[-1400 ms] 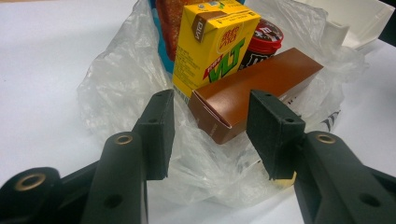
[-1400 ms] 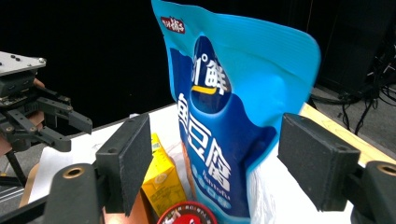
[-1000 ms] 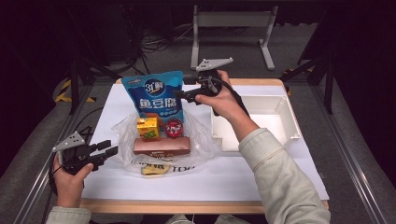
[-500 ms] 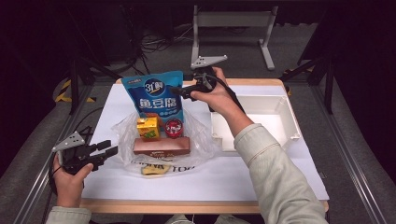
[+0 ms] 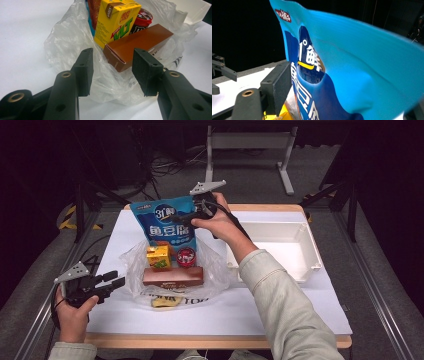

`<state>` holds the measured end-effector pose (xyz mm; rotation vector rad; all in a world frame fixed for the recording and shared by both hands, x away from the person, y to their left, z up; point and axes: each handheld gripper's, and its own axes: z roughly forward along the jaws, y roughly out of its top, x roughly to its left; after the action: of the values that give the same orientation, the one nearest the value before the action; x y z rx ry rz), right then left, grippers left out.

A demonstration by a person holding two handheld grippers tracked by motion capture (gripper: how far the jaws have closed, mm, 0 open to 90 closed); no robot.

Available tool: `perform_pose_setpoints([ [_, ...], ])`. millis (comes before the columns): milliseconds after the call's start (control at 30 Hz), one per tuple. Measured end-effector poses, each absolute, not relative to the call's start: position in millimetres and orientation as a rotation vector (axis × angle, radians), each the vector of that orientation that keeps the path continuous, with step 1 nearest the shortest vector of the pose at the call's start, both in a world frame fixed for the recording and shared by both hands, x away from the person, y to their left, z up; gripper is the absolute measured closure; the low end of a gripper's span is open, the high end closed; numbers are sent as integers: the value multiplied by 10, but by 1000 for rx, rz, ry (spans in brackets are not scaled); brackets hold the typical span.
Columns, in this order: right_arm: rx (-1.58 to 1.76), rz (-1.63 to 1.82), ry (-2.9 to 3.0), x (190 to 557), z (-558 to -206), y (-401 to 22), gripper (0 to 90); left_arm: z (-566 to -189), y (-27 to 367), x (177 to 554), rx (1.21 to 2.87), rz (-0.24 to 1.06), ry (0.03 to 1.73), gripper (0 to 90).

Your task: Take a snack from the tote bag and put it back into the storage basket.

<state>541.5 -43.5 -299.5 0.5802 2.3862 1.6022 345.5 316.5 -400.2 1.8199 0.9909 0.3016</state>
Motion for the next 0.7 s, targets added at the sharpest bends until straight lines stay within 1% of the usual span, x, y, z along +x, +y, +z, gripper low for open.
perform_pose_setpoints([
  [600,527,1576,2389,5475,-3161,-312,252,-4016,3160,3458,1820,292,999,525],
  [633,525,1577,2388,5478,-3169,-306,258,-4017,3160,3458,1820,293,999,525],
  [667,513,1565,2392,5485,-3189,-294,286,-4019,3162,3459,1820,293,999,525],
  [700,513,1565,2392,5485,-3189,-294,286,-4019,3162,3459,1820,293,999,525],
])
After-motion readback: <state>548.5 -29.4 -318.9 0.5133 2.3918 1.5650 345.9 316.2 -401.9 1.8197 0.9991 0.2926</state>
